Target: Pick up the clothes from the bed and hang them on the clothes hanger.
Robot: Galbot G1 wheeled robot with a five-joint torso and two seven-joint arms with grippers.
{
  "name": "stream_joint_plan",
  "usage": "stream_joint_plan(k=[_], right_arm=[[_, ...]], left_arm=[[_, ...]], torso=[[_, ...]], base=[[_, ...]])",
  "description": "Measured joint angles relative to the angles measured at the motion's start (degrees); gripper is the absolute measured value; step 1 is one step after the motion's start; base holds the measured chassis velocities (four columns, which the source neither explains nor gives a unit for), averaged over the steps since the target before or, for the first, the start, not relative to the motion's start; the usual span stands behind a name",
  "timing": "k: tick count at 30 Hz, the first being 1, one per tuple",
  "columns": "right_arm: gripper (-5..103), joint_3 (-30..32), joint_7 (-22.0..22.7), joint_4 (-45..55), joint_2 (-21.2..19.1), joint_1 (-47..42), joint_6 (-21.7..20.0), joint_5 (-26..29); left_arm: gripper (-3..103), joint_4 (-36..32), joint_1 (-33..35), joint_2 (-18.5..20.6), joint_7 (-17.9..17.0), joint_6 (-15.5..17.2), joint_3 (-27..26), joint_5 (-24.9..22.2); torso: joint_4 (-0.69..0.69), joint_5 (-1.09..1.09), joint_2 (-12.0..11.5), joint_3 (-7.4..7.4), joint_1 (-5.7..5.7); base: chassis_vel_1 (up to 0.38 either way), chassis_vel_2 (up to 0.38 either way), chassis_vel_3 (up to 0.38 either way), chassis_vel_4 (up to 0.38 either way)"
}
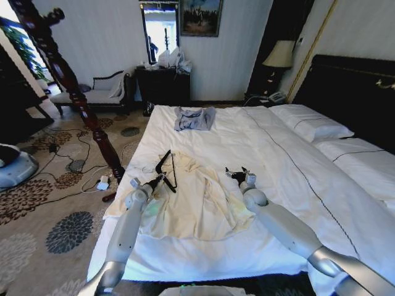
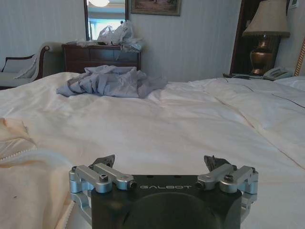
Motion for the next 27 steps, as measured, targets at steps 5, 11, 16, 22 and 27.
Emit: stream_joint_plan(k=[5, 11, 16, 22, 27], right_arm=[[100, 0.0, 0.0, 0.1, 0.0, 0.0, 0.0, 0.0], [100, 0.0, 0.0, 0.1, 0.0, 0.0, 0.0, 0.0], [100, 0.2, 0.0, 0.0, 0.0, -0.4, 0.1, -0.2], [100, 0.5, 0.0, 0.0, 0.0, -0.7, 0.7, -0.6], [100, 0.7, 0.0, -0.3, 0.1, -0.7, 2.0, -0.6]], left_arm=[[59, 1.4, -0.8, -1.0, 0.0, 0.5, 0.0, 0.3], [52, 3.1, -1.3, -1.4, 0.4, 0.5, -0.2, 0.7], [32, 4.7, -1.8, -1.4, 1.7, 0.6, -0.2, 0.6], [18, 4.6, -1.7, -0.9, 3.6, 0.2, -0.1, 0.3], [15, 1.6, -0.3, 0.6, 4.5, -1.6, 0.1, 0.3]], torso=[[0.0, 0.0, 0.0, 0.0, 0.0], [0.0, 0.0, 0.0, 0.0, 0.0], [0.01, -0.01, 0.0, 0.0, 0.0], [0.0, -0.01, 0.0, -0.01, -0.01], [0.0, -0.02, 0.0, 0.0, 0.0]], base=[[0.0, 0.0, 0.0, 0.0], [0.0, 0.0, 0.0, 0.0], [0.0, 0.0, 0.0, 0.0], [0.0, 0.0, 0.0, 0.0], [0.0, 0.0, 0.0, 0.0]])
